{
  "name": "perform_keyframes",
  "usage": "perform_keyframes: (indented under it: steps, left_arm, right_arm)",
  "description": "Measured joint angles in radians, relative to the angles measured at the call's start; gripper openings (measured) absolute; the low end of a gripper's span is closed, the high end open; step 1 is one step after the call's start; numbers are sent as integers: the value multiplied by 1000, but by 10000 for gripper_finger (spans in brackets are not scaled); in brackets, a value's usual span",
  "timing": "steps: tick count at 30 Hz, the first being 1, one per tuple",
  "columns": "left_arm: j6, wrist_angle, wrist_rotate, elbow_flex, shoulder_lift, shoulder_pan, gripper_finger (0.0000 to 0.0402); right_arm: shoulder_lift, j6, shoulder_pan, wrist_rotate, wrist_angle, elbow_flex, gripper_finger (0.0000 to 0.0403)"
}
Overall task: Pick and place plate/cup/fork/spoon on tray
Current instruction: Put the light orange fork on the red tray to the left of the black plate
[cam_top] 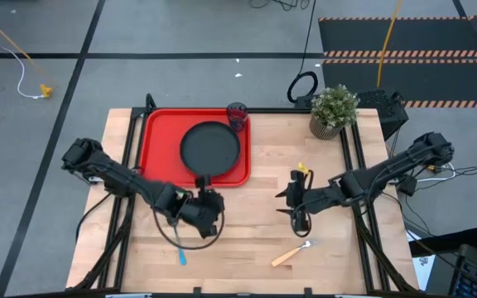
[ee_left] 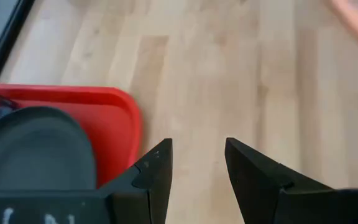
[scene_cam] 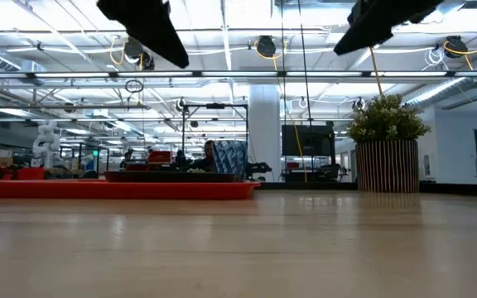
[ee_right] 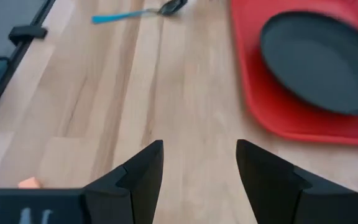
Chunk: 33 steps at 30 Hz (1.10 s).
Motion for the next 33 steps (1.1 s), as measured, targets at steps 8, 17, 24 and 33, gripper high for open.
perform_keyframes:
  steps: [8, 17, 24, 33]
  left_arm:
    - [-82, 107, -52, 0, 0, -125, 152]
    - [-82, 265, -106, 0, 0, -212, 152]
    - [-82, 339, -129, 0, 4, -237, 152]
    - [-59, 494, -98, 0, 92, -248, 152]
  right_arm:
    - [105, 117, 36, -134, 26, 0, 196]
    - [228, 282, 256, -101, 109, 0, 196]
    - [274, 256, 380, -94, 185, 0, 196]
    - [294, 217, 453, -38, 168, 0, 196]
